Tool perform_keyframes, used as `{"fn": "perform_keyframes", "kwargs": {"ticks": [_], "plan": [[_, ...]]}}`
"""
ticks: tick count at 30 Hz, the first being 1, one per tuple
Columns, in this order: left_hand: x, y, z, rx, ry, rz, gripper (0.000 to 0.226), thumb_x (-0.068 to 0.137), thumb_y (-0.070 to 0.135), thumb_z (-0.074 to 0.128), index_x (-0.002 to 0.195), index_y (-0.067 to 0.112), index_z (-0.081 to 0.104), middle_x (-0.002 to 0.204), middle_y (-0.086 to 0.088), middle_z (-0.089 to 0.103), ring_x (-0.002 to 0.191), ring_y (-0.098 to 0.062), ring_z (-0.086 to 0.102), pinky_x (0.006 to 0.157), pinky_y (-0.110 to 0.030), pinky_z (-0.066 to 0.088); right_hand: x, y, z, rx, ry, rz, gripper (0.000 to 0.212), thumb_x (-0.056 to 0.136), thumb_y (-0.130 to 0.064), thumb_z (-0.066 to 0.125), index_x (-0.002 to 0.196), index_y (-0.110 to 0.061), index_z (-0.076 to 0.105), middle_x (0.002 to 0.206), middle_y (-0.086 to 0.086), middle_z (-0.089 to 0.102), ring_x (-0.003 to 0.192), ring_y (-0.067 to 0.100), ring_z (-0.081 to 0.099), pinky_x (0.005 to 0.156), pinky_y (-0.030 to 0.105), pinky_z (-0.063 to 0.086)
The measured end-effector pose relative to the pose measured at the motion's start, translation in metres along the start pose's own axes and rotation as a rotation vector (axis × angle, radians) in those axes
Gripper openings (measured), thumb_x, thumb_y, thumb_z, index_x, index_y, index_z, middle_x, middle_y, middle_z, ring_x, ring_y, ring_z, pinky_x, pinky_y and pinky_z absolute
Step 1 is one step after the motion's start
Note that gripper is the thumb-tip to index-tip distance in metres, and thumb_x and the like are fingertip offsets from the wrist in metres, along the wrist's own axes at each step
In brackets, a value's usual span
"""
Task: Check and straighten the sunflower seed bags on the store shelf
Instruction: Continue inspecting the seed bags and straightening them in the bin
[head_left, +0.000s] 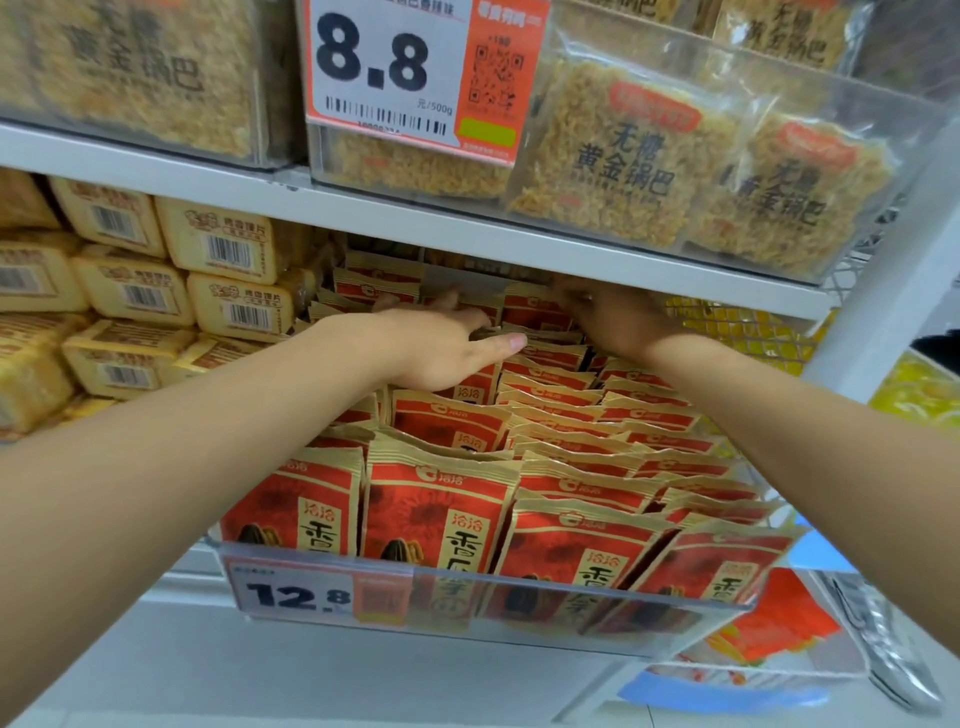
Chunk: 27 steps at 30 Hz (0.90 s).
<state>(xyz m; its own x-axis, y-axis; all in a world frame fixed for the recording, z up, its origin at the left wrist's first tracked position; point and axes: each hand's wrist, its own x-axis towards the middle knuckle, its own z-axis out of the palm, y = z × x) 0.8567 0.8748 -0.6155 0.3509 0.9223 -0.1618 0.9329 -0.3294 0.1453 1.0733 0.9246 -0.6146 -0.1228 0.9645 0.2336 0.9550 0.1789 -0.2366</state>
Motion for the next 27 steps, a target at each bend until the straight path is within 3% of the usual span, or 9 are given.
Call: {"fn": "perform_keyframes", "kwargs": {"ticks": [5, 8, 12, 14, 17, 19, 22, 27], "plan": [[-0.003, 0.002, -0.002, 0.017, -0.012, -0.002, 0.073, 0.088, 0.076, 0.001, 0.154, 0.045, 0.011, 0.166, -0.003, -0.005, 0.152, -0.028, 0.009, 0.119, -0.052, 0.002, -0.004, 0.0, -0.014, 0.012, -0.073, -0.041, 0.038, 0.103, -0.035, 0.042, 0.136, -0.02, 0.052, 0.14, 0.005, 0.054, 0.129, 0.028, 0.049, 0.112, 0.041, 0.035], [-0.004, 0.002, -0.002, 0.012, -0.013, -0.001, 0.072, 0.089, 0.075, 0.001, 0.154, 0.046, 0.009, 0.166, -0.003, -0.006, 0.152, -0.027, 0.009, 0.119, -0.052, 0.001, -0.015, 0.003, -0.022, 0.035, 0.004, 0.041, 0.039, 0.1, -0.048, 0.044, 0.131, -0.026, 0.054, 0.132, 0.001, 0.057, 0.122, 0.027, 0.052, 0.104, 0.035, 0.039], [-0.005, 0.004, -0.003, 0.023, -0.027, -0.012, 0.071, 0.088, 0.076, 0.001, 0.153, 0.049, 0.009, 0.166, -0.004, -0.005, 0.152, -0.028, 0.009, 0.119, -0.052, 0.001, -0.027, 0.0, -0.026, 0.1, -0.156, 0.045, 0.029, 0.096, -0.048, 0.054, 0.119, -0.033, 0.062, 0.126, -0.012, 0.052, 0.114, 0.009, 0.046, 0.089, 0.022, 0.032], [-0.005, 0.004, -0.003, 0.024, -0.019, -0.018, 0.07, 0.089, 0.075, 0.001, 0.153, 0.048, 0.009, 0.166, -0.004, -0.005, 0.152, -0.028, 0.01, 0.119, -0.052, 0.002, -0.026, -0.005, -0.023, 0.082, -0.217, 0.007, 0.034, 0.095, -0.048, 0.055, 0.124, -0.033, 0.062, 0.136, -0.011, 0.051, 0.122, 0.011, 0.047, 0.092, 0.023, 0.033], [-0.006, 0.006, -0.004, 0.014, -0.018, -0.012, 0.072, 0.088, 0.076, 0.002, 0.153, 0.047, 0.01, 0.166, -0.004, -0.006, 0.152, -0.028, 0.01, 0.12, -0.051, 0.004, -0.017, -0.011, -0.019, -0.013, -0.244, -0.045, 0.029, 0.1, -0.036, 0.053, 0.121, -0.022, 0.066, 0.131, -0.003, 0.058, 0.113, 0.015, 0.053, 0.084, 0.019, 0.035], [-0.006, 0.005, -0.004, 0.02, -0.035, -0.017, 0.081, 0.081, 0.081, 0.001, 0.154, 0.047, 0.009, 0.166, -0.003, -0.007, 0.152, -0.029, 0.009, 0.12, -0.052, 0.003, -0.009, -0.01, -0.018, 0.03, -0.155, -0.05, 0.028, 0.101, -0.031, 0.05, 0.119, -0.015, 0.065, 0.124, 0.003, 0.061, 0.109, 0.019, 0.055, 0.094, 0.022, 0.037], [0.0, 0.002, -0.004, 0.035, -0.028, -0.045, 0.08, 0.081, 0.082, 0.003, 0.153, 0.048, 0.006, 0.166, -0.001, -0.009, 0.152, -0.032, 0.001, 0.12, -0.054, -0.001, -0.003, -0.006, -0.014, 0.147, 0.006, 0.038, 0.033, 0.101, -0.04, 0.049, 0.127, -0.022, 0.059, 0.122, -0.002, 0.058, 0.11, 0.016, 0.053, 0.099, 0.029, 0.038], [0.007, 0.004, -0.007, 0.01, -0.015, -0.058, 0.073, 0.086, 0.079, 0.004, 0.153, 0.049, 0.004, 0.165, 0.002, -0.01, 0.152, -0.034, -0.005, 0.121, -0.056, -0.004, -0.006, -0.009, -0.013, 0.081, -0.119, 0.03, 0.036, 0.1, -0.041, 0.049, 0.129, -0.023, 0.06, 0.138, 0.0, 0.056, 0.127, 0.023, 0.05, 0.106, 0.031, 0.034]]}}
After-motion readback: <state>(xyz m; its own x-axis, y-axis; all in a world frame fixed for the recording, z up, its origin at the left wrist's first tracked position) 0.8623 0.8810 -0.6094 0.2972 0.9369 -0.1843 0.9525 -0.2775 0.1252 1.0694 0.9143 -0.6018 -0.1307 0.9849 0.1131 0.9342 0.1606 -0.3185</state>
